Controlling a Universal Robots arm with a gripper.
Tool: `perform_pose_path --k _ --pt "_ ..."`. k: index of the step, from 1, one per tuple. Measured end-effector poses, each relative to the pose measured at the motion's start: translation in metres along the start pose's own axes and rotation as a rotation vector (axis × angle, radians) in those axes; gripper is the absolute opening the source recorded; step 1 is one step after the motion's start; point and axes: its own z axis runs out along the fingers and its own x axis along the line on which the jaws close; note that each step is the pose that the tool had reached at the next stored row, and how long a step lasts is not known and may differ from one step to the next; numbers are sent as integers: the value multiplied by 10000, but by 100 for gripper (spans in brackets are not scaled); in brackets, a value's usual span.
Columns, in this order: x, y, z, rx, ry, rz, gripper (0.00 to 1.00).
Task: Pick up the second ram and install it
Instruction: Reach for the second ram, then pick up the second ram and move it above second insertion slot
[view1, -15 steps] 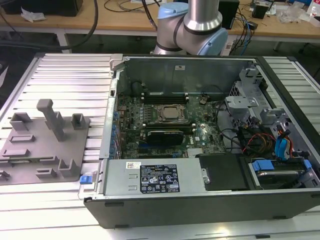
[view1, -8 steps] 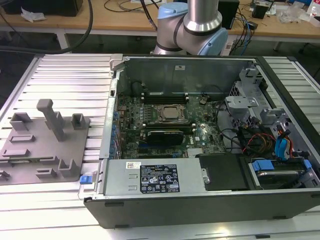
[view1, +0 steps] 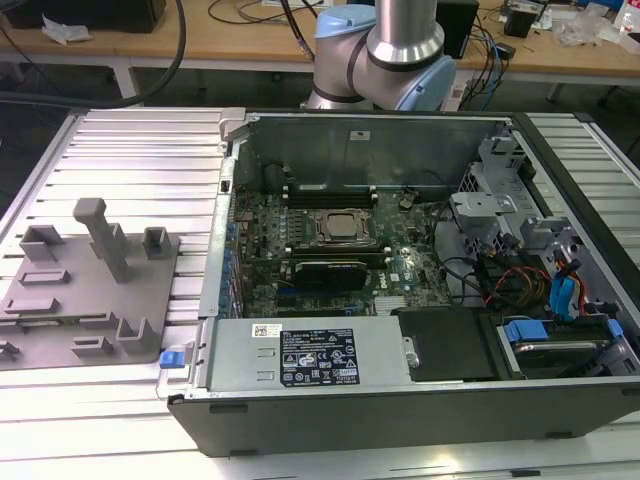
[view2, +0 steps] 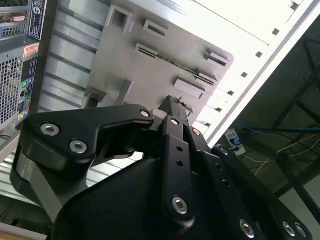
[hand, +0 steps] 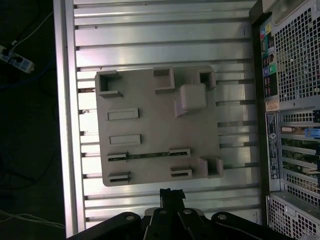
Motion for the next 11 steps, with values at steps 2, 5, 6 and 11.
perform_pose_path --k 2,5,6,11 --pt "0 0 0 0 0 0 11" --pt "0 0 0 -5 3 -182 11" --pt "0 0 0 -11 8 -426 11" --pt "0 0 0 -40 29 -1529 11"
